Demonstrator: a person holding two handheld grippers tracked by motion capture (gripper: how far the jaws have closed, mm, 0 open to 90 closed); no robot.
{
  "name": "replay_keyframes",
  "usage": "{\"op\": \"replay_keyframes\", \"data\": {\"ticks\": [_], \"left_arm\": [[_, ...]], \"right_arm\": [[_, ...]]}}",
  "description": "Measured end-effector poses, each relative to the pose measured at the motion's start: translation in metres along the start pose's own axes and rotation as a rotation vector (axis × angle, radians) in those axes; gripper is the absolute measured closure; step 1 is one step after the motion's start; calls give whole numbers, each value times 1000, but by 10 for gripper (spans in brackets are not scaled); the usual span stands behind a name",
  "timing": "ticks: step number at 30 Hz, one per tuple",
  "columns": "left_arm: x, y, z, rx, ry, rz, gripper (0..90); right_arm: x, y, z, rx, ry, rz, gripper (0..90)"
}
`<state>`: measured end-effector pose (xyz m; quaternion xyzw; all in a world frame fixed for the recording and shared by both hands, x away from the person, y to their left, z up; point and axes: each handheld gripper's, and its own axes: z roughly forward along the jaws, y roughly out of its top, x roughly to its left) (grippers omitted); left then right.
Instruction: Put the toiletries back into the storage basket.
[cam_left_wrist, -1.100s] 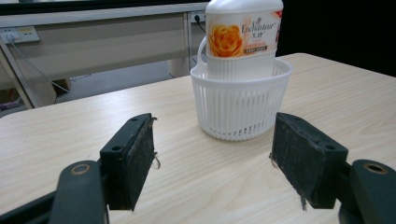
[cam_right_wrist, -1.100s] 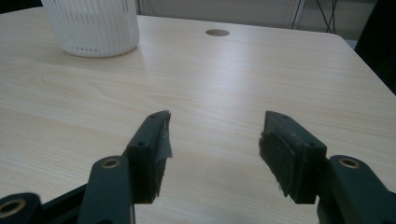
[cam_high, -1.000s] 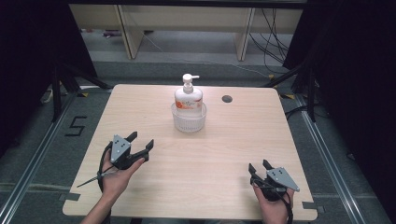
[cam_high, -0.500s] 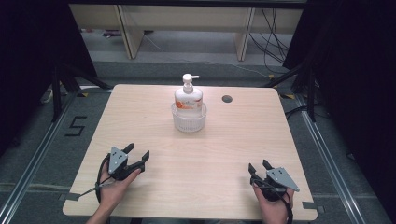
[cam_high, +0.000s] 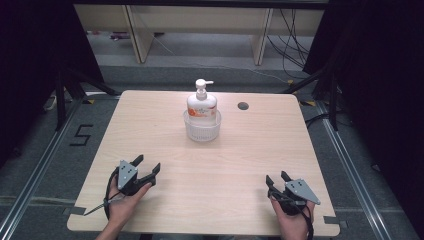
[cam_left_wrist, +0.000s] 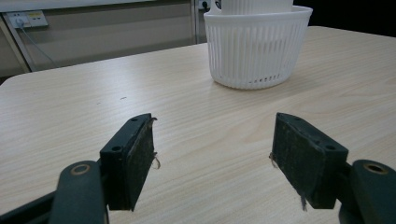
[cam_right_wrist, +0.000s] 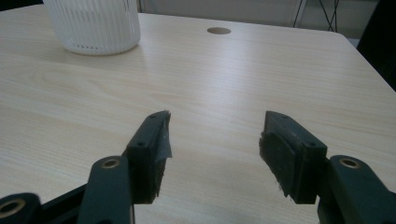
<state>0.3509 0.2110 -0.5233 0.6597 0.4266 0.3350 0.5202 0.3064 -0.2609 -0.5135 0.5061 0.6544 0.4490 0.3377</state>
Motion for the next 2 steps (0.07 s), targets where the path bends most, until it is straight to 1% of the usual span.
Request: {"op": "replay_keyframes", "data": {"ticks": [1, 2], "left_arm": [[0, 0, -1, 5, 2, -1, 292], [0, 0, 0, 4, 2, -2, 292]], "right_arm": [[-1, 0, 0, -4, 2, -14, 425], [-2, 0, 0, -10, -9, -29, 425]]}}
